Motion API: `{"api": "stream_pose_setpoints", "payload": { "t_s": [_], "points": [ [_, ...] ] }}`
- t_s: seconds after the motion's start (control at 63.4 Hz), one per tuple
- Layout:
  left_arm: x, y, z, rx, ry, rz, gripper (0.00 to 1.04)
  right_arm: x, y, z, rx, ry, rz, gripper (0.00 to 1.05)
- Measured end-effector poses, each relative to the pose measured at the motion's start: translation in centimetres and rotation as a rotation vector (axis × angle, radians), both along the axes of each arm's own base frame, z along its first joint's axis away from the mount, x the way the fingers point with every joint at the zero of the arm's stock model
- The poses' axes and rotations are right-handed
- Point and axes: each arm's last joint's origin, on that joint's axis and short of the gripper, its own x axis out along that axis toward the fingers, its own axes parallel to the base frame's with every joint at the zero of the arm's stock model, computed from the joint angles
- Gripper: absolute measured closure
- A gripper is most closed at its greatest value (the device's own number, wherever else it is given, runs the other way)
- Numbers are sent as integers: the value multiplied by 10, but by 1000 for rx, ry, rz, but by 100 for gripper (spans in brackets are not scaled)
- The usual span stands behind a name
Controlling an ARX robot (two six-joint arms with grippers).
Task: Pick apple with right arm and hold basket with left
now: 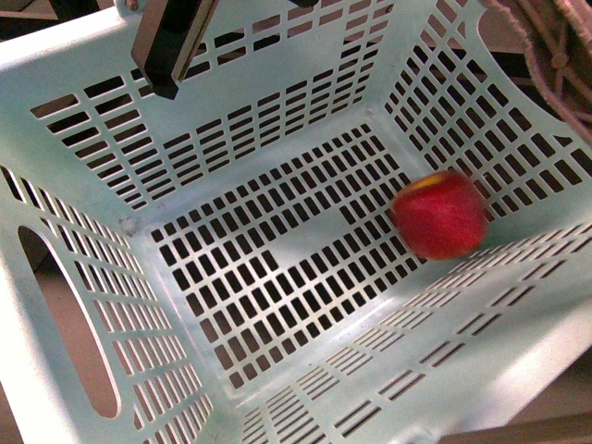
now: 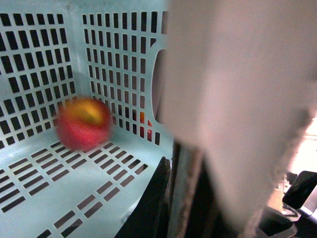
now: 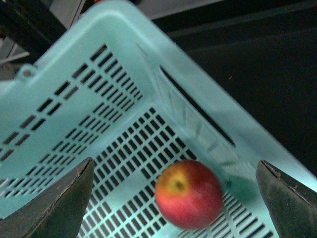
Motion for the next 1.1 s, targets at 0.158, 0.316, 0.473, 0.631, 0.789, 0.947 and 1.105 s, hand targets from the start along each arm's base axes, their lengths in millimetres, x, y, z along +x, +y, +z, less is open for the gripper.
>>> {"api": "stream_pose_setpoints", "payload": {
  "t_s": [0.158,0.316,0.473,0.631,0.789,0.947,1.105],
  "points": [
    [1,0,0,17,-16,16,98,-20,-25,19,-81,-64,-170,9],
    [0,0,0,6,-7,-1,98,-59,-47,13,-227,-42,-402,9],
    [0,0,0,5,-7,-4,98,-64,-51,1,-229,-140,-277,17],
    [1,0,-1,11,-9,3,98,-74,-59,-13,-288,-394,-53,45],
    [1,0,-1,11,-9,4,98,-81,-62,-27,-323,-393,-52,69],
    [1,0,-1,9,-7,-1,98,-88,-62,-40,-338,-396,-51,103],
    [1,0,-1,10,-8,2,98,-92,-62,-47,-342,-393,-49,103]
  ]
}}
